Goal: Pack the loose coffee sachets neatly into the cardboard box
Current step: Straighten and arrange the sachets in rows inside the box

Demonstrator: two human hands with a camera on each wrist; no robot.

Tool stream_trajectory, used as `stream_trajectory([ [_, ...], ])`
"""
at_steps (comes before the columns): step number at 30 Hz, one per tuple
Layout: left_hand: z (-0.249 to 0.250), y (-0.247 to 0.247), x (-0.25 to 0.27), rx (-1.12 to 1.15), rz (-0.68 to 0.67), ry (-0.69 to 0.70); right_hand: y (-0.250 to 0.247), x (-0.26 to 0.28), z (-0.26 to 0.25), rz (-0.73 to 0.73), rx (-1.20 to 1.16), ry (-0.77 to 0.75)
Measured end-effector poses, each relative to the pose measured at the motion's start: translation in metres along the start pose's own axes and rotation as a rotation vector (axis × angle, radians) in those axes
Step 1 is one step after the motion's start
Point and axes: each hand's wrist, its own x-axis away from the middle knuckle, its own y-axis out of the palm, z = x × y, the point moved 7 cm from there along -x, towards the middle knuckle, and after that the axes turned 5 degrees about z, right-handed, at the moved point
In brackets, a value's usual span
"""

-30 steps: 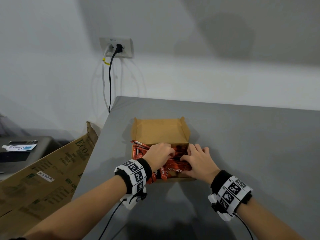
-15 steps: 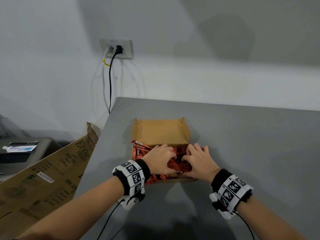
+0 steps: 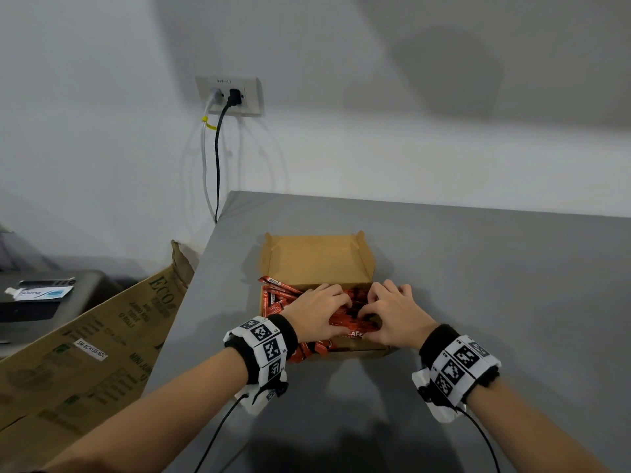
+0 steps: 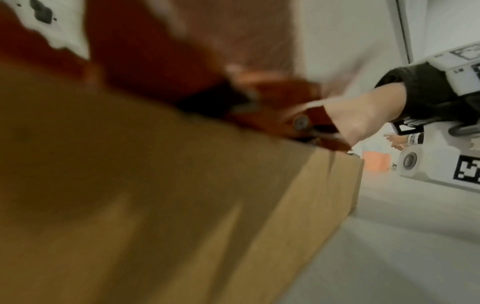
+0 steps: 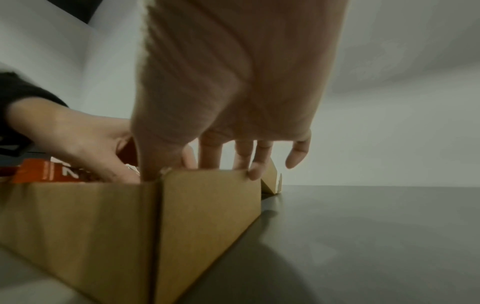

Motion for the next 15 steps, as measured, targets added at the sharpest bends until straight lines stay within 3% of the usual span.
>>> stream_trajectory([
  [8, -0.001, 0.001, -0.001, -0.061, -0.018, -0.025, 0.003, 0.005, 0.001, 0.045, 0.003, 0.043],
  [15, -0.001, 0.001, 0.000, -0.057, 0.025, -0.041, -0.011, 0.008, 0.014, 0.223, -0.105, 0.094],
])
